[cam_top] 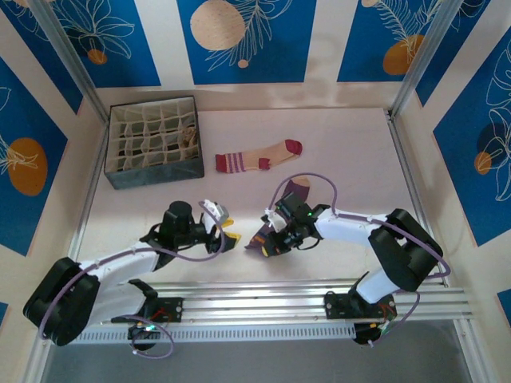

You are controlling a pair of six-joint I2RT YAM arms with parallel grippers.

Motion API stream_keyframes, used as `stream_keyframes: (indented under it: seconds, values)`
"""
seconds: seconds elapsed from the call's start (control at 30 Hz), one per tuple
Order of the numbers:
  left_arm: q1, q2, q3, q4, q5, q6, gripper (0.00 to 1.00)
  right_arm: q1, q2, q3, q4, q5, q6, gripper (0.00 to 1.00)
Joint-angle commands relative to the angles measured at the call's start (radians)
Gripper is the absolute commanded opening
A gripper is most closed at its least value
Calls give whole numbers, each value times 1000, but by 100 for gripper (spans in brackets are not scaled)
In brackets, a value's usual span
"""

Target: Roll the socks

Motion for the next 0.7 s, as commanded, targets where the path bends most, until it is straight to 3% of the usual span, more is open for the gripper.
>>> stream_keyframes:
  seconds: [0.0,0.13,0.27,0.6,0.67]
  values:
    - [-39,40,34,0,152,237,64,-32,-44,-21,-28,-87,3,1]
    - [-99,86,48,-49,81,373,58,-59,-74,-34,-42,-117,-13,0]
    - [-140,155,67,-33,28,455,59,-80,-91,-56,-36,-166,-19,1]
    - [-175,413,188,49,42,487,61,-85,-72,-58,-29,-220,-18,1]
    - [-183,445,208,48,49,492,57,-86,-67,-55,-30,-217,-17,0]
